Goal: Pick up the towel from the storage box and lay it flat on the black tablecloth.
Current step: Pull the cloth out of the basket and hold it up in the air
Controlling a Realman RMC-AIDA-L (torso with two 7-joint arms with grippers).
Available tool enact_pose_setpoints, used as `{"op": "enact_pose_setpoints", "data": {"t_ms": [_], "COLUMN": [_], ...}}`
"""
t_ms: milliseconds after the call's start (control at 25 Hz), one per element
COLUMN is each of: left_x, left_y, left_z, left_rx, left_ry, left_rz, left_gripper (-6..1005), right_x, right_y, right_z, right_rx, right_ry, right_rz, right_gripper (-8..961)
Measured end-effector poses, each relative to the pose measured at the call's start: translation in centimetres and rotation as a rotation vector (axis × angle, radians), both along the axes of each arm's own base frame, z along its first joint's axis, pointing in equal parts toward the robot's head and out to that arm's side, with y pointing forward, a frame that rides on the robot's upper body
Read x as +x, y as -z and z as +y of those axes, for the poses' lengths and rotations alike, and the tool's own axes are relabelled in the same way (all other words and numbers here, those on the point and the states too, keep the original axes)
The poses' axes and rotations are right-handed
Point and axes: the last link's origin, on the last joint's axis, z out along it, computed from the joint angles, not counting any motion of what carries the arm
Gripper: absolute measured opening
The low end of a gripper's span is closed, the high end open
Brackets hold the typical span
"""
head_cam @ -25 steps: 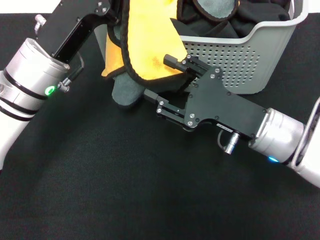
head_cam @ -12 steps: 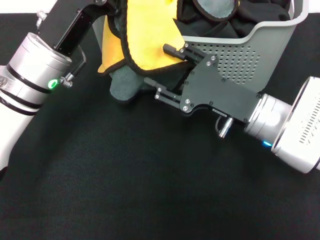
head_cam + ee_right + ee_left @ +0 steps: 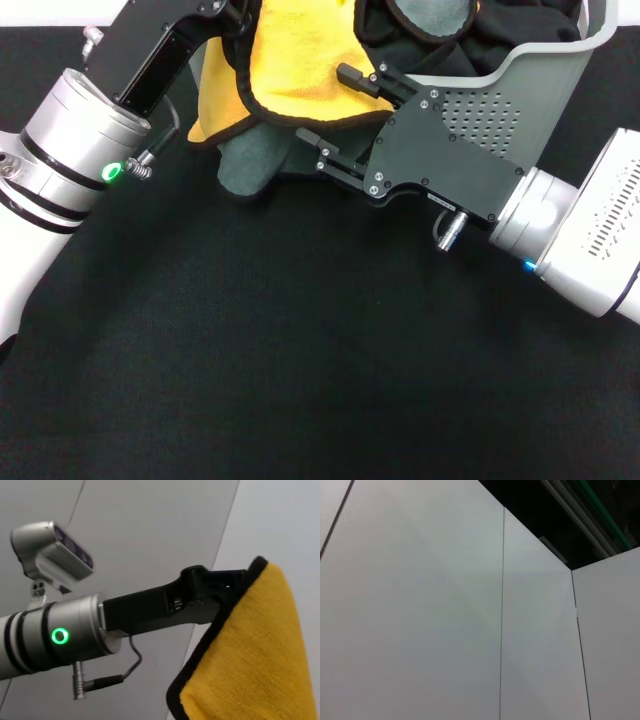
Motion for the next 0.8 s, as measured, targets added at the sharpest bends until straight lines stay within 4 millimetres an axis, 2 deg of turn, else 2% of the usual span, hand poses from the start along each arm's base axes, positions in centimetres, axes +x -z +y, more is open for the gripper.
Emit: {"op": "enact_pose_setpoints", "data": {"t_ms": [160,480,800], "left_x": [-0.1,0.2,-0.1], "left_y": [0.0,0.0,0.0], "left_z": [-0.1,0.1,-0.1], "left_rx": [-0.004,-0.015,-0.024], "left_ry": [-0.001,0.009,0.0], "left_rz": [-0.004,-0.015,-0.021], "left_gripper": [28,28,29], "right_x": [0.0,0.2,-0.3], "right_y": [-0.1,1.2,0.6], "right_z": [-0.1,0.2,0.0], "right_rx": [0.003,-0.01,0.023], "right_ry": [0.005,0.028,-0.007], "right_rz": [0.007,-0.097,-0.1], "right_gripper": [658,659,656]}}
